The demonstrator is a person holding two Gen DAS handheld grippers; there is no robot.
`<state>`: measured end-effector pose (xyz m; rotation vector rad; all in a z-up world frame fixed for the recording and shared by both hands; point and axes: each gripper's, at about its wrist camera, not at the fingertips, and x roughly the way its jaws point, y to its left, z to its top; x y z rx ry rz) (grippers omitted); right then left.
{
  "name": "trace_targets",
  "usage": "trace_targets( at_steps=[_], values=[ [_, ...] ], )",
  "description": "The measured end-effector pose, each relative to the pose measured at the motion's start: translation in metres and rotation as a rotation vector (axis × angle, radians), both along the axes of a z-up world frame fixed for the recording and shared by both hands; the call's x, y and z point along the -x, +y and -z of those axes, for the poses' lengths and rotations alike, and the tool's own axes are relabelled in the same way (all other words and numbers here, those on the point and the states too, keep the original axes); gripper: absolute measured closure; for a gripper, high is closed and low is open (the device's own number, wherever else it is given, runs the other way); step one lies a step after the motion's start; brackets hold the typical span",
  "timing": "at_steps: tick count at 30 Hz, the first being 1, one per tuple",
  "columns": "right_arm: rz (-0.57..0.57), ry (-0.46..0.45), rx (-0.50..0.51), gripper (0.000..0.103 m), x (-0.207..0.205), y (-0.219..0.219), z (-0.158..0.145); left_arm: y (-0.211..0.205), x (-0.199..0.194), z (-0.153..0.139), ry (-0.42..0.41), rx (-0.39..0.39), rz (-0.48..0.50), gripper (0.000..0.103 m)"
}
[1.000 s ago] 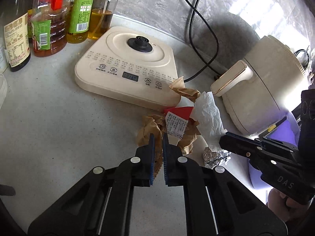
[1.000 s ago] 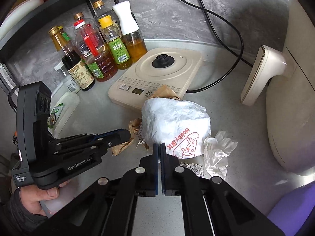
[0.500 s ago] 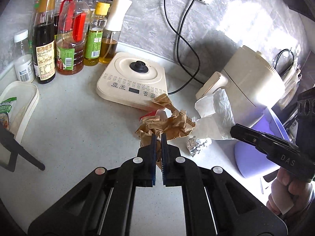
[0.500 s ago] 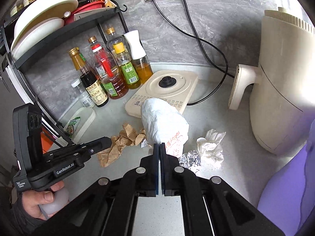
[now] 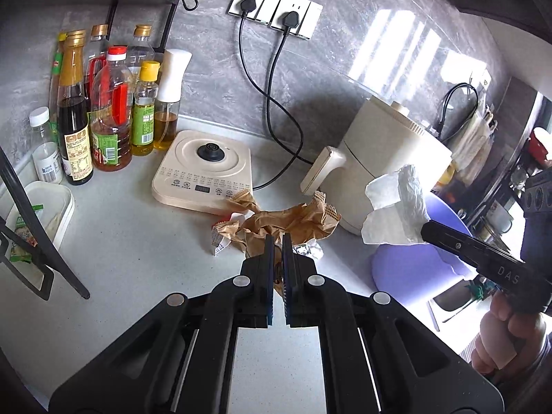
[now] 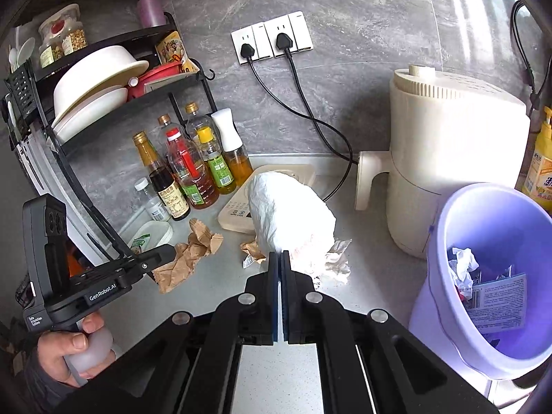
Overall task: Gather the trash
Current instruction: 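Carry the brown paper and plastic bag over the lilac bucket and open both tools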
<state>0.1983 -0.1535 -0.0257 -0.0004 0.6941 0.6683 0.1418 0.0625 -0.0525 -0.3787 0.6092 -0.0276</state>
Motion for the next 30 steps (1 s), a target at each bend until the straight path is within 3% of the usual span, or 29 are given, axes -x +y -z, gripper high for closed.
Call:
trace_targets(
  at_steps=[12, 14, 15, 16, 21, 30],
  values=[
    [0.195, -0.092, -0.076, 0.100, 0.014, -0.096, -0.050, -0.069, -0.020, -0.028, -0.060, -0.024, 0.149, 0.098],
    [0.312, -0.102, -0.052, 0.096, 0.012, -0.120, -0.050, -0.083, -0.024, -0.032, -0.069, -0.031, 0.181, 0.098],
    [0.379, -0.099, -0.036, 0.088, 0.010, -0.134, -0.048, -0.089, -0.027, -0.034, -0.073, -0.034, 0.197, 0.098],
    [0.434, -0.091, -0.034, 0.066, 0.009, -0.149, -0.045, -0.095, -0.029, -0.035, -0.075, -0.036, 0.212, 0.098],
    [0.548, -0.075, -0.045, 0.040, 0.017, -0.200, -0.033, -0.124, -0.038, -0.040, -0.082, -0.047, 0.281, 0.098],
    [0.610, -0.051, -0.056, 0.040, 0.035, -0.236, -0.021, -0.161, -0.058, -0.056, -0.102, -0.084, 0.380, 0.098]
  ],
)
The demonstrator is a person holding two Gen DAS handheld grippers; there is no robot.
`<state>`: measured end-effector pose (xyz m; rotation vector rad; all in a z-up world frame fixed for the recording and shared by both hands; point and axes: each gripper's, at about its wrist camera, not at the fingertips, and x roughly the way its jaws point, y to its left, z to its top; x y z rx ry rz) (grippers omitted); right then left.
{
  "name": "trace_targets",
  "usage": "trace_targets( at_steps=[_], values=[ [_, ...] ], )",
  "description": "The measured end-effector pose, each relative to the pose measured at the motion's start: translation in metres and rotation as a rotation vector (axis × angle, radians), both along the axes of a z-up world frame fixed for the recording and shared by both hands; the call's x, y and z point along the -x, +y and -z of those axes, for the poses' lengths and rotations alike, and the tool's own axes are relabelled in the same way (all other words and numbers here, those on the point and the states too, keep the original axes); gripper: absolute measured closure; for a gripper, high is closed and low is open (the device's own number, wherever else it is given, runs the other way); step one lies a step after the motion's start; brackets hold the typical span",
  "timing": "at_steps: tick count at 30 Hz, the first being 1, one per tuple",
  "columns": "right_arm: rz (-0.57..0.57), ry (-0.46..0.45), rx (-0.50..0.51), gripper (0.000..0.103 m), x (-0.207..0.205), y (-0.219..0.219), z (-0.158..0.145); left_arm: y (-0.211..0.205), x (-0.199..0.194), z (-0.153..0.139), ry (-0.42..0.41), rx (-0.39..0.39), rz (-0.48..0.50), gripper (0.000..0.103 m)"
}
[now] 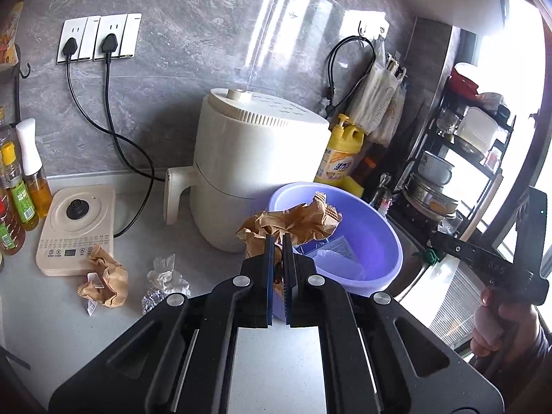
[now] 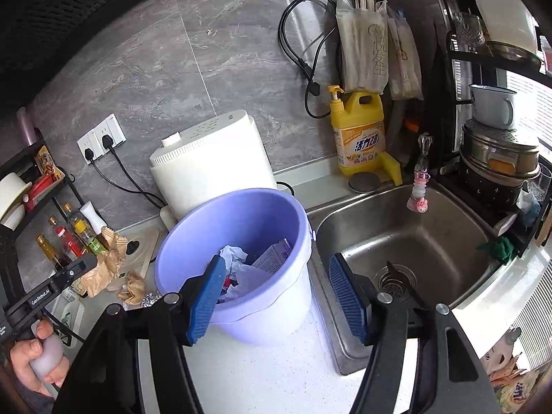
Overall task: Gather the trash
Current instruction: 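Carry the brown paper and plastic bag over the lilac bucket and open both tools, then move both open tools back from the bucket to the foil ball and paper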
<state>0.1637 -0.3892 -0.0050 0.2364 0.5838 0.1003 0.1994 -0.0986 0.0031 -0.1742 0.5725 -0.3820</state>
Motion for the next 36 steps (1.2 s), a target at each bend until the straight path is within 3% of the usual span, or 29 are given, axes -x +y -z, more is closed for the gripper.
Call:
trace_targets(
  at_steps=[11, 12, 13, 14, 15, 20, 24, 28, 36],
  values=[
    [0.082, -0.034, -0.038, 0.039, 0.017, -0.021, -0.005, -0.060, -0.031, -0.021, -0.031, -0.053, 0.143, 0.097],
    [0.083, -0.037, -0.040, 0.038, 0.018, -0.021, -0.005, -0.063, -0.033, -0.021, -0.025, -0.045, 0.158, 0.085],
    [0.085, -0.038, -0.043, 0.038, 0.019, -0.021, -0.005, -0.065, -0.034, -0.021, -0.023, -0.046, 0.160, 0.048],
    [0.085, -0.038, -0.045, 0.038, 0.019, -0.020, -0.005, -0.065, -0.032, -0.022, -0.038, -0.051, 0.146, 0.024],
    [0.085, -0.038, -0.044, 0.037, 0.020, -0.019, -0.004, -0.063, -0.027, -0.024, -0.074, -0.052, 0.125, 0.012],
    [0.070, -0.036, -0.019, 0.035, 0.022, -0.005, -0.004, -0.044, -0.025, -0.020, -0.055, -0.067, 0.104, 0.010],
    [0.025, -0.060, 0.024, 0.019, 0.024, 0.016, -0.006, -0.015, -0.019, -0.016, -0.039, -0.065, 0.040, 0.006],
    [-0.033, -0.051, 0.036, 0.011, 0.024, 0.038, -0.004, 0.014, -0.009, -0.007, -0.018, -0.074, -0.015, 0.006],
    [-0.093, -0.045, 0.050, 0.008, 0.024, 0.083, 0.007, 0.065, 0.014, 0.014, 0.025, -0.079, -0.123, 0.006]
  ],
)
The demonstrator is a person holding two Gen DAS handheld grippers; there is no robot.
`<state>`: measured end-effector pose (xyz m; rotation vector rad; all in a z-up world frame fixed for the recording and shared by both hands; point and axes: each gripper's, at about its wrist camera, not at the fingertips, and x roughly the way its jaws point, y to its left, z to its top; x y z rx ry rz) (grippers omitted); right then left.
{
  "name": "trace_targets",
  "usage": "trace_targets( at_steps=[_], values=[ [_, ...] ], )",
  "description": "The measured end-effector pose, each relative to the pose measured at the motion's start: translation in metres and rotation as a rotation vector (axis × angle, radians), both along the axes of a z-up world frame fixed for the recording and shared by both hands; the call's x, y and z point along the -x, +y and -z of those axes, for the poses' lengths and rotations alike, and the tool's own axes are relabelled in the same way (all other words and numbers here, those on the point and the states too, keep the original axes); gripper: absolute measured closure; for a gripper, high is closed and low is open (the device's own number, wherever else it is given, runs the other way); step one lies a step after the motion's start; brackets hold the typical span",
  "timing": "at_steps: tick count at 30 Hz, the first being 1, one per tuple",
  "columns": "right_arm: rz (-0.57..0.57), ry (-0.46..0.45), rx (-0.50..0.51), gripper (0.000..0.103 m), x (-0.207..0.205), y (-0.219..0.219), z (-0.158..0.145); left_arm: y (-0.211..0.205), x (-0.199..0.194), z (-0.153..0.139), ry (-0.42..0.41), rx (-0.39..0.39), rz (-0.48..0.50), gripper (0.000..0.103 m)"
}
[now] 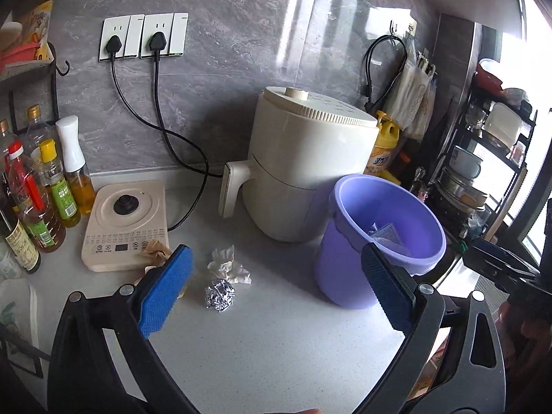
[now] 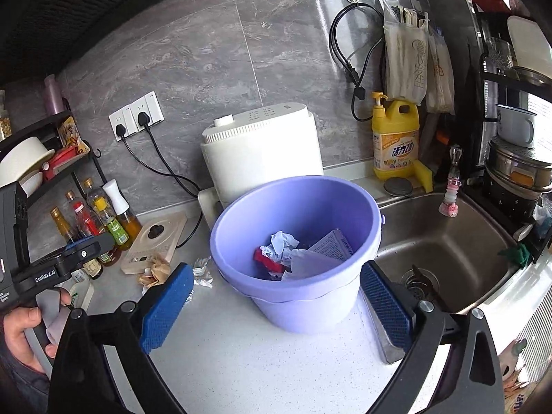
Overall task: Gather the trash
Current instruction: 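Move both open tools back from the bucket to the foil ball and paper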
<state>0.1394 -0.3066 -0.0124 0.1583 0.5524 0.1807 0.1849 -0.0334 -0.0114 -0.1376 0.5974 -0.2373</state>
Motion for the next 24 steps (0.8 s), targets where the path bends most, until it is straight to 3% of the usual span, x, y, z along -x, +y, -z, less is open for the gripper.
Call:
trace_targets(
  at_steps=[5, 13, 24],
  values=[
    [-0.073, 0.011, 0.010, 0.012, -0.001, 0.029, 0.006, 0.027, 0.011, 0.014, 0.022, 0.021, -0.056, 0.006],
    [-0.229, 0.073, 0.043, 0.033, -0.008, 0.083, 0.024, 0.058, 0.023, 0.034, 0.059, 0.046, -0.128, 0.006],
    [-0.405, 0.154, 0.122, 0.040, -0.036, 0.142, 0.056, 0.091, 0.015, 0.066, 0.115, 0.108, -0.226, 0.009]
  ],
)
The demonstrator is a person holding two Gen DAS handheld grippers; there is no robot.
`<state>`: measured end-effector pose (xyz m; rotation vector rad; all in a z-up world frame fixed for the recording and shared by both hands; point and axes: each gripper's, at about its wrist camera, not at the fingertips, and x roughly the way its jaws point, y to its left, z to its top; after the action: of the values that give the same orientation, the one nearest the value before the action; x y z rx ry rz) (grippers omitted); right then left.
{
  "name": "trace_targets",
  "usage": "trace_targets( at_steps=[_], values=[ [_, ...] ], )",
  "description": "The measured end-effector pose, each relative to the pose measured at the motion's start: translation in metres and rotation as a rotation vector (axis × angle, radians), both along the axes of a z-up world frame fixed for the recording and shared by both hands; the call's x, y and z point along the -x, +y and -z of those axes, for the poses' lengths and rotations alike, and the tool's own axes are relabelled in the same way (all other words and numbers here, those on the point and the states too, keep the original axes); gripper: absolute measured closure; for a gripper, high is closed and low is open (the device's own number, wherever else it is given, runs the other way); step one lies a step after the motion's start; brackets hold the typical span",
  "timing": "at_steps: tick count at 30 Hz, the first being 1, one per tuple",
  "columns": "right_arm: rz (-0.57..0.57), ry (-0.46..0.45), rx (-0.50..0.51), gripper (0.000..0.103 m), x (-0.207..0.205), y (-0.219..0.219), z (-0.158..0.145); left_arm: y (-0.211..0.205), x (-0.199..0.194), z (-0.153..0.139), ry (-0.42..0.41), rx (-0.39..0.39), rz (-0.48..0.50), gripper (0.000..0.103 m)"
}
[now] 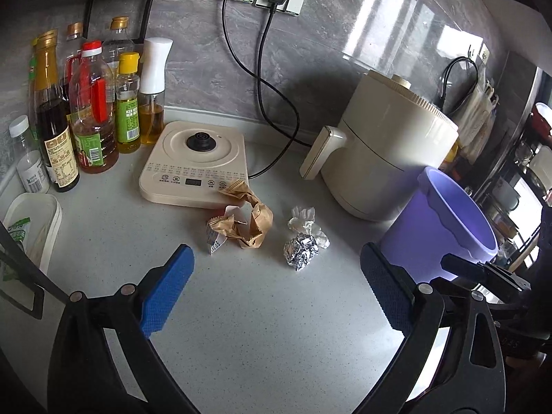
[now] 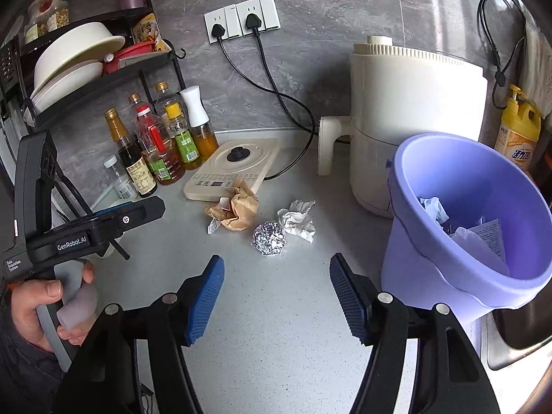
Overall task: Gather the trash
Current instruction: 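Move both open tools back from the bucket to the foil ball and paper, then grasp the red-labelled brown paper bag with the left tool while the right tool grasps the foil ball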
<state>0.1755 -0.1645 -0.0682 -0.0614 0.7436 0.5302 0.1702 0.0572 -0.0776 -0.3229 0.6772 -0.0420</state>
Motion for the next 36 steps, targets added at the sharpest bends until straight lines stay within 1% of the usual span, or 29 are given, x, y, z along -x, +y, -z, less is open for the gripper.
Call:
trace_targets(
  at_steps=[3, 7, 9, 10, 11, 13, 16, 17, 19, 21, 24, 25, 29, 30, 32, 36],
  values=[
    [-0.025, 0.022, 0.016, 0.044, -0.012, 0.009, 0.008, 0.005, -0.010, 0.010, 0.021, 0.013, -0.014, 0.018],
    [-0.054, 0.050, 0.034, 0.047, -0.032, 0.019, 0.018, 0.014, -0.023, 0.028, 0.056, 0.023, -0.041, 0.033],
    [-0.067, 0.063, 0.044, 0.049, -0.042, 0.025, 0.024, 0.016, -0.031, 0.038, 0.098, -0.001, -0.051, 0.040],
    [-0.074, 0.069, 0.047, 0.049, -0.047, 0.027, 0.026, 0.017, -0.035, 0.044, 0.119, -0.022, -0.057, 0.047],
    [-0.081, 0.071, 0.050, 0.049, -0.052, 0.029, 0.028, 0.019, -0.039, 0.049, 0.136, -0.029, -0.060, 0.051],
    [-0.096, 0.077, 0.060, 0.049, -0.061, 0.034, 0.031, 0.024, -0.046, 0.061, 0.167, -0.026, -0.072, 0.052],
    [-0.118, 0.087, 0.073, 0.049, -0.074, 0.043, 0.037, 0.033, -0.057, 0.078, 0.205, -0.024, -0.104, 0.060],
    [-0.126, 0.090, 0.078, 0.049, -0.078, 0.046, 0.040, 0.035, -0.060, 0.082, 0.212, -0.017, -0.111, 0.063],
    [-0.140, 0.098, 0.089, 0.049, -0.087, 0.052, 0.044, 0.038, -0.067, 0.090, 0.222, -0.011, -0.123, 0.064],
    [-0.152, 0.111, 0.098, 0.049, -0.096, 0.058, 0.050, 0.040, -0.074, 0.096, 0.229, -0.015, -0.129, 0.065],
    [-0.176, 0.131, 0.104, 0.049, -0.106, 0.066, 0.057, 0.041, -0.086, 0.105, 0.245, -0.022, -0.134, 0.070],
    [-0.186, 0.138, 0.105, 0.049, -0.109, 0.069, 0.059, 0.041, -0.089, 0.107, 0.247, -0.022, -0.134, 0.072],
    [-0.224, 0.177, 0.106, 0.049, -0.116, 0.082, 0.071, 0.039, -0.099, 0.109, 0.230, -0.033, -0.135, 0.073],
    [-0.231, 0.184, 0.107, 0.049, -0.117, 0.085, 0.074, 0.039, -0.101, 0.110, 0.228, -0.032, -0.133, 0.074],
    [-0.240, 0.202, 0.108, 0.049, -0.120, 0.091, 0.081, 0.038, -0.106, 0.111, 0.227, -0.036, -0.128, 0.087],
    [-0.234, 0.226, 0.143, 0.047, -0.123, 0.101, 0.094, 0.039, -0.107, 0.109, 0.221, -0.034, -0.135, 0.089]
  ],
)
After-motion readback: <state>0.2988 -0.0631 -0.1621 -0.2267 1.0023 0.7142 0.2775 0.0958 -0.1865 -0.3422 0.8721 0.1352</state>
